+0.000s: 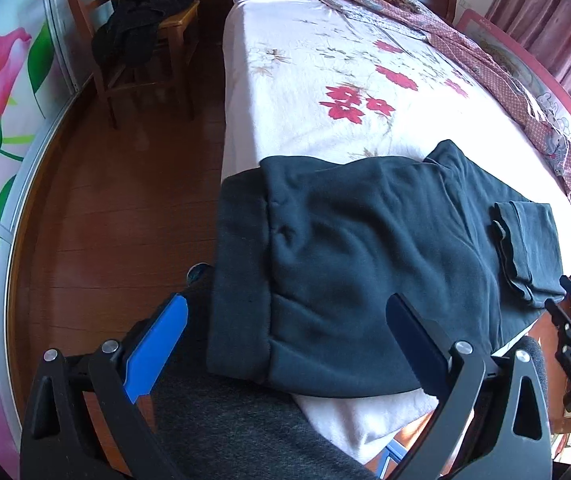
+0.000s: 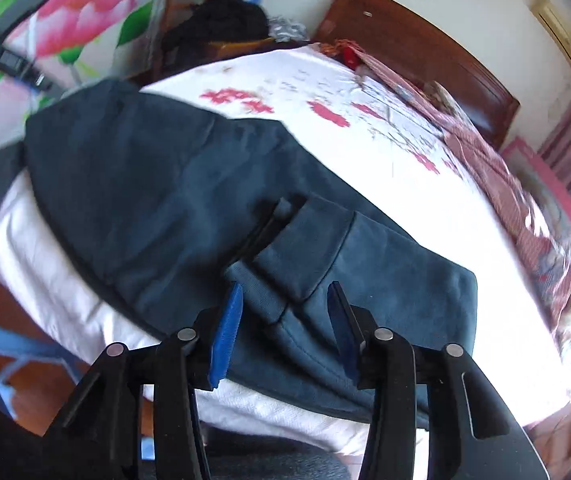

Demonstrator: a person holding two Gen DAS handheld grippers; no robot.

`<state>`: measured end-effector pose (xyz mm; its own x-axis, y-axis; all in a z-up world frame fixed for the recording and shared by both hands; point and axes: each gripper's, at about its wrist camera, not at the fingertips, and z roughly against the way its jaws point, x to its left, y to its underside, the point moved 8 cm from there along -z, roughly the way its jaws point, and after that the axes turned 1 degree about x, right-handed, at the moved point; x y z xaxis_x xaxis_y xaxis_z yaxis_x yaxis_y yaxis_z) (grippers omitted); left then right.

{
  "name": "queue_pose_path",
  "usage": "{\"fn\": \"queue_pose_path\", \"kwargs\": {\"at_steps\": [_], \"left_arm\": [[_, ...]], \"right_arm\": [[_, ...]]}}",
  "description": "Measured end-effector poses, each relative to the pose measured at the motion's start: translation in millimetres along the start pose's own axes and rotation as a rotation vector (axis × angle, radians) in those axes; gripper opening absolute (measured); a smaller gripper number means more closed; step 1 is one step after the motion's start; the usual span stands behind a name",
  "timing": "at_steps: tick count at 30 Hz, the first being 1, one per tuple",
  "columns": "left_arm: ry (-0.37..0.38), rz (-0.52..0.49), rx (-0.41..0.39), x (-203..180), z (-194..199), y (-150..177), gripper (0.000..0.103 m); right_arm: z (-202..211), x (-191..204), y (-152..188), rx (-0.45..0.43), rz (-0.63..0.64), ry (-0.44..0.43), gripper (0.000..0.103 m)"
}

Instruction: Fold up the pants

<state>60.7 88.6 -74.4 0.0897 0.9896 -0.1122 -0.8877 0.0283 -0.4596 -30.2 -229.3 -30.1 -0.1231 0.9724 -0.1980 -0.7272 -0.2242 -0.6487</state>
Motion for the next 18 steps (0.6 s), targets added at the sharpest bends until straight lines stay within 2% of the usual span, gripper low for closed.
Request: {"fn": "queue_pose_path", "kwargs": {"at_steps": [1,2,3,4,5,7,8,10,11,13,16,18], "left_arm": [[0.007,0.006,-0.005,8.6,0.0,-0.7,0.1],[0.011,0.01,-0.012,17.7,0.2,-2.3,0.1],[0.017,0.012,-0.012,26.6,-0.7,-4.6,0.1],[0.034,0.009,-0.009,33.8,-2.2,-7.2,0.1],[0.051,0.003,-0.006,40.4,-4.2,-10.6,0.1],[0.062,-0.003,-0.007,53.9,-7.7,-16.6,0.1],[0.087,0.003,0.0,59.8,-12.0,-19.4,0.101],[0.147,0.018,0.042,64.6,-27.1,-24.6,0.101],[0.186,0.014,0.075,62.1,-37.9,-27.4,0.101],[0.201,-0.008,0.117,56.3,-55.9,-32.2,0.101],[0.237,-0.006,0.113,48.1,-66.0,-39.9,0.101],[0.272,0.019,0.107,45.6,-67.2,-42.2,0.101]], "right_arm": [[-16.5,4.4,0.8,0.067,-0.004,-0.013,0.048],[-31.6,15.7,8.3,0.139,0.055,-0.006,0.048],[-42.2,24.4,14.8,0.175,0.132,0.044,0.048],[-42.4,31.7,14.4,0.169,0.182,0.109,0.048],[-32.6,43.9,5.6,0.124,0.19,0.116,0.048],[0.4,87.7,-21.7,-0.005,0.171,-0.022,0.048],[17.3,118.1,-33.3,-0.068,0.217,-0.103,0.048],[36.2,179.6,-47.0,-0.145,0.361,-0.172,0.048],[37.1,209.2,-50.0,-0.155,0.417,-0.219,0.048],[30.5,256.1,-52.7,-0.158,0.493,-0.252,0.048],[12.7,292.4,-60.5,-0.156,0.567,-0.262,0.048],[-1.7,307.1,-63.6,-0.137,0.596,-0.238,0.048]]}}
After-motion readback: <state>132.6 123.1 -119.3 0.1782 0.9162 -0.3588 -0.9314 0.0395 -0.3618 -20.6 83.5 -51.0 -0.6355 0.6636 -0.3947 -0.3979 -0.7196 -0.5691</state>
